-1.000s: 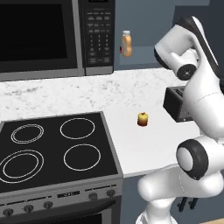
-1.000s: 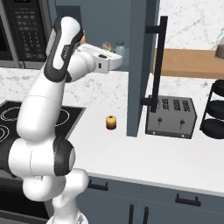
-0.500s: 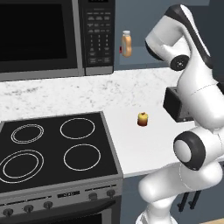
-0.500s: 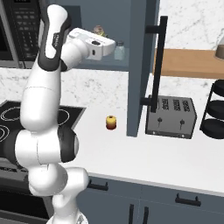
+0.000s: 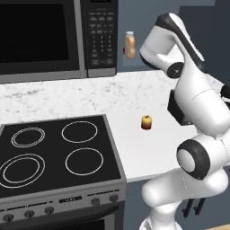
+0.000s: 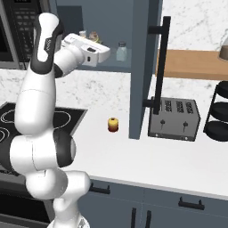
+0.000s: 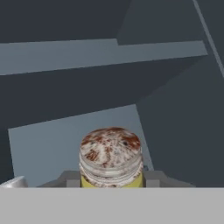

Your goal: Put the shaker and condiment bottle from the counter next to their counterparts in the cabinet.

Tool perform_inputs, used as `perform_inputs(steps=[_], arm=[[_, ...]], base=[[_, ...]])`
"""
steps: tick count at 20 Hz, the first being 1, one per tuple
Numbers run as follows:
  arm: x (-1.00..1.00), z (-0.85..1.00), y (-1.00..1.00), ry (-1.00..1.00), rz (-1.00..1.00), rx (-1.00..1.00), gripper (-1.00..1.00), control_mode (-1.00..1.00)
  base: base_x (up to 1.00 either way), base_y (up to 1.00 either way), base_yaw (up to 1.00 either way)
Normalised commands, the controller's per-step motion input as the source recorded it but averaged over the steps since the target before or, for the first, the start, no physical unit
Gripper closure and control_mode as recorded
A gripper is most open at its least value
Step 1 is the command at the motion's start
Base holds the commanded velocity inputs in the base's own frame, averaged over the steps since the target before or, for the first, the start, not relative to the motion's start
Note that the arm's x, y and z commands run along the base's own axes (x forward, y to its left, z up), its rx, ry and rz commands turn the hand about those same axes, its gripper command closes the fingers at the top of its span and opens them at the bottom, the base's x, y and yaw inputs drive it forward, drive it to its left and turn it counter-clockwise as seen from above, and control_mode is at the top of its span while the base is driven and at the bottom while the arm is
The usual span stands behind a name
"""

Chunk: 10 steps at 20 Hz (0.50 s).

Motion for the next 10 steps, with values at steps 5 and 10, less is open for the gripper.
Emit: perform_inputs(steps=[5, 10], arm=[[0.07, -0.24, 0.08, 0.00, 0.04, 0.00, 1.00, -1.00], [0.31, -0.10, 0.02, 0.01, 0.00, 0.00, 1.00, -1.00]], base=[[0.00, 0.00, 0.00], [0.00, 0.00, 0.00]])
